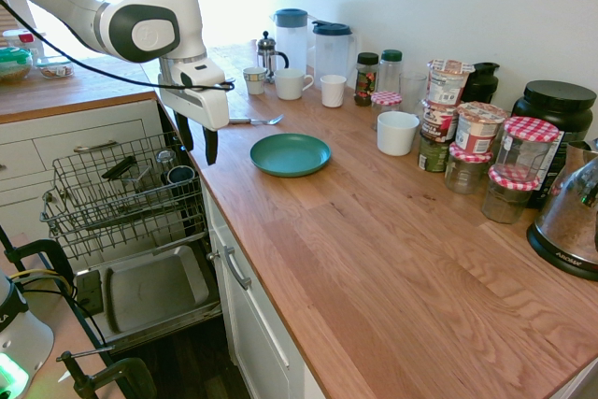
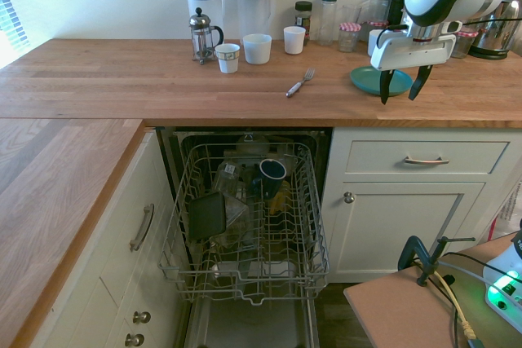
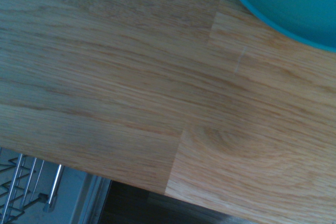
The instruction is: Put the fork in the dishwasher
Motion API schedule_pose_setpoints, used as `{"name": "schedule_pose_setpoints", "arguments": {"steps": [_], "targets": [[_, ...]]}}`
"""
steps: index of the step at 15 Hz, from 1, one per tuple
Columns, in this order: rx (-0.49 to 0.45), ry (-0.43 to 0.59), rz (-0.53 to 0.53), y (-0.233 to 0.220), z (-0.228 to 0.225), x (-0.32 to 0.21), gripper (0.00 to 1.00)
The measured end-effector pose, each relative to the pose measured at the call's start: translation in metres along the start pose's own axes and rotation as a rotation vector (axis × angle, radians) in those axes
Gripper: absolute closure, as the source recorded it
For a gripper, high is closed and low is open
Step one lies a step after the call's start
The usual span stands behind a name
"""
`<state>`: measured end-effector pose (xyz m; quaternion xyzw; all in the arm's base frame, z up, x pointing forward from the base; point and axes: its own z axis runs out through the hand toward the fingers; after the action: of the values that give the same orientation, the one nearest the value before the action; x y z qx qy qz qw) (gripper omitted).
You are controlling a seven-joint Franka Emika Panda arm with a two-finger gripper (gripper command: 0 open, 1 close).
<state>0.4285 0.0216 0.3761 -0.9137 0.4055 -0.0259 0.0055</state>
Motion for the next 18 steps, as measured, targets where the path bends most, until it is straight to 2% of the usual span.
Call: {"name": "schedule_pose_setpoints", "arguments": {"steps": [5, 18], "targets": [[0.026, 0.003, 0.057, -0.011, -0.008, 0.006, 0.0], [0.125, 0.013, 0.275, -0.121, -0.041, 0.048, 0.0]]}}
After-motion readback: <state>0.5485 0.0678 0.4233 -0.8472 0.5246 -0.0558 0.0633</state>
